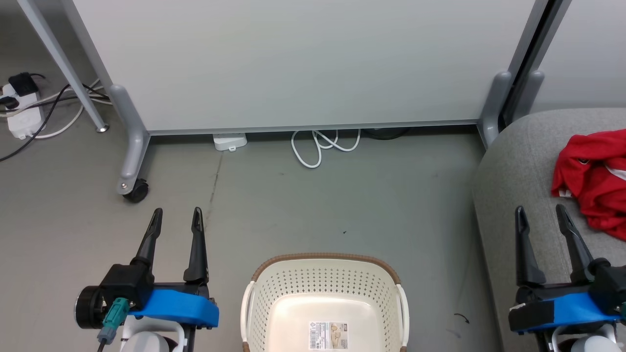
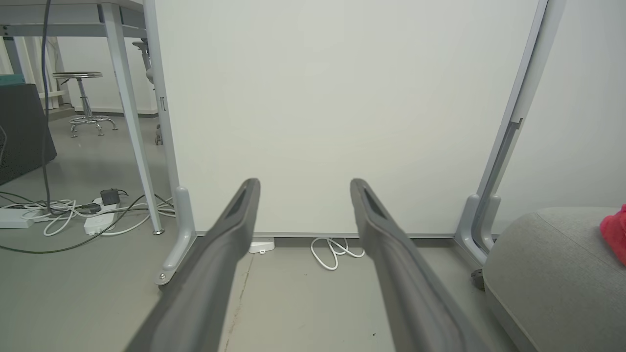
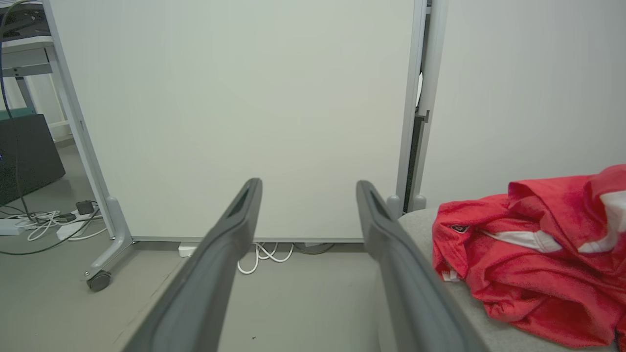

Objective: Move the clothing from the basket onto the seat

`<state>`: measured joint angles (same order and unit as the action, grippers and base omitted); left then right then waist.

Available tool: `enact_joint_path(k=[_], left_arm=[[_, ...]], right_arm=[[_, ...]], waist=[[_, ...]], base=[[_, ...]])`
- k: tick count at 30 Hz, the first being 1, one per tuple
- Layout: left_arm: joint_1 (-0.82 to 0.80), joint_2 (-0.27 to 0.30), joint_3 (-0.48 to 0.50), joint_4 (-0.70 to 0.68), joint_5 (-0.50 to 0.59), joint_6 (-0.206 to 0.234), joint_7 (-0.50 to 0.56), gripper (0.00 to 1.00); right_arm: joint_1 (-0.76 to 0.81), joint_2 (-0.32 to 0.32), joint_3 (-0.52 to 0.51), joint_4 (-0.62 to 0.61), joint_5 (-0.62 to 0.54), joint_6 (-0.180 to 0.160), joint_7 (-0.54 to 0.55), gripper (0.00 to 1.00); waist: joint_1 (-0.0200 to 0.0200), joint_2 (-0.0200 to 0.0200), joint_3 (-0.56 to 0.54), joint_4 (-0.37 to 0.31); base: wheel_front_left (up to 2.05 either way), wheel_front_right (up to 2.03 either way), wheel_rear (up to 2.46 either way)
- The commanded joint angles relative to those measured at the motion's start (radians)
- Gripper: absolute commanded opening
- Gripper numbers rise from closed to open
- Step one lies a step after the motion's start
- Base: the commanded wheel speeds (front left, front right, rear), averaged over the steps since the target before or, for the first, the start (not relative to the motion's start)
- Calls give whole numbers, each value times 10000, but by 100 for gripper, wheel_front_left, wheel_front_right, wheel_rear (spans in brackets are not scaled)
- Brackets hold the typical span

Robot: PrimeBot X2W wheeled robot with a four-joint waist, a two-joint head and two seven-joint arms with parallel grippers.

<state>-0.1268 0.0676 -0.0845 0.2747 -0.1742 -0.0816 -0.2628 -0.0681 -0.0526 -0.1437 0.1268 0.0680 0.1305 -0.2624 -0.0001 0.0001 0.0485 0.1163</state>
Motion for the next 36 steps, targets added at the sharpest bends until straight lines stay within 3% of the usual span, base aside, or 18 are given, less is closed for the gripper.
enact_joint_path(k=[1,22,23,27,36], left_arm=[[82,-19,66,3,76,-50,-29,100],[116,-133,327,249,550,-145,-27,100],[175,-123,313,238,546,-109,0,0],[431,-144,333,570,451,-121,92,0],[343,-146,594,508,-1370,-167,596,0]], right_arm=[[214,28,34,16,121,5,-38,100],[299,29,127,288,404,5,-38,100],[216,12,123,282,376,0,0,0],[296,54,103,666,445,0,77,0],[152,47,73,777,2293,0,591,0]], waist=[[1,-1,-53,-4],[1,-1,-259,-69],[1,-1,-261,-70],[2,-1,-265,-75],[2,-1,-279,-154]], base=[[0,0,0],[0,0,0],[0,0,0],[0,0,0],[0,0,0]])
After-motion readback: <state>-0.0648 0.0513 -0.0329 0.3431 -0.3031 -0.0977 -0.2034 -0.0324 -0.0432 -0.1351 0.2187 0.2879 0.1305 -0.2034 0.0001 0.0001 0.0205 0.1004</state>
